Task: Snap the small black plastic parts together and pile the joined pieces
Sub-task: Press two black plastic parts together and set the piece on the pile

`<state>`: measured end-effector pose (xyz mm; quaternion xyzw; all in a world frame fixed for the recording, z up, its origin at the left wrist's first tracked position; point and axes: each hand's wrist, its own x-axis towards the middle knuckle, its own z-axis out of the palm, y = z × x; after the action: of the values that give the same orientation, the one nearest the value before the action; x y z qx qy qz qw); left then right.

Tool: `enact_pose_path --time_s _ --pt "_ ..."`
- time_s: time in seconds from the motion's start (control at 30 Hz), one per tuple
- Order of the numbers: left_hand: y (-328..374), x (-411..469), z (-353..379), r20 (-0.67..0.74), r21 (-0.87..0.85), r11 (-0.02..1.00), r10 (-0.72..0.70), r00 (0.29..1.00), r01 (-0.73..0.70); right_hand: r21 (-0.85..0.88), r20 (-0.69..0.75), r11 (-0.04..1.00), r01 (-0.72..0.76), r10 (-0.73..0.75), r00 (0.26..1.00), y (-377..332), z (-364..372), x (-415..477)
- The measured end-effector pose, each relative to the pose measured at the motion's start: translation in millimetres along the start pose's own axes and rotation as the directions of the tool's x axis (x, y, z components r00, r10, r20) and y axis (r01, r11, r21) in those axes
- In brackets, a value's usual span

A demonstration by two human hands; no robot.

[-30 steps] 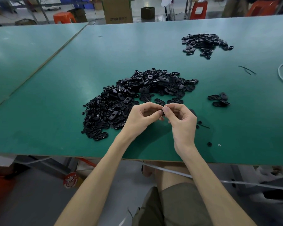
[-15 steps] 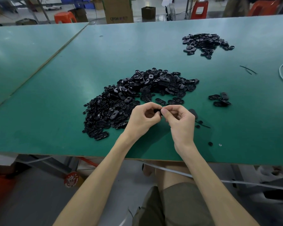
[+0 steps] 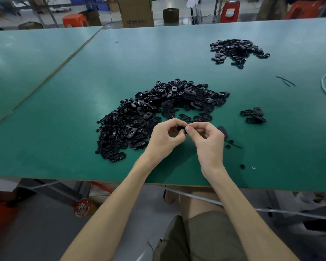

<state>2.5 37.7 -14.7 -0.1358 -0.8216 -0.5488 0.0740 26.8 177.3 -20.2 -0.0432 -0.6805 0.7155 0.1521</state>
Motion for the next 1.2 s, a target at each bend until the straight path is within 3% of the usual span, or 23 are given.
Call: enact_pose_path --time_s 0.6,1.0,1.2 --pt "0 1 -4 0.051 -0.155 0.987 0.054 0.997 -0.046 0.063 -0.07 0.998 0.001 0.003 0.998 2 -1 1" --pt "-3 0 -3 0.047 -0.11 0.993 0.048 0.998 -0.043 0.033 -0.066 0.999 -0.005 0.007 0.998 2 0 0" --pt "11 7 5 -0.032 0.109 0.986 0.127 0.991 -0.123 0.036 -0.128 0.999 -0.017 0.021 0.992 -1 1 -1"
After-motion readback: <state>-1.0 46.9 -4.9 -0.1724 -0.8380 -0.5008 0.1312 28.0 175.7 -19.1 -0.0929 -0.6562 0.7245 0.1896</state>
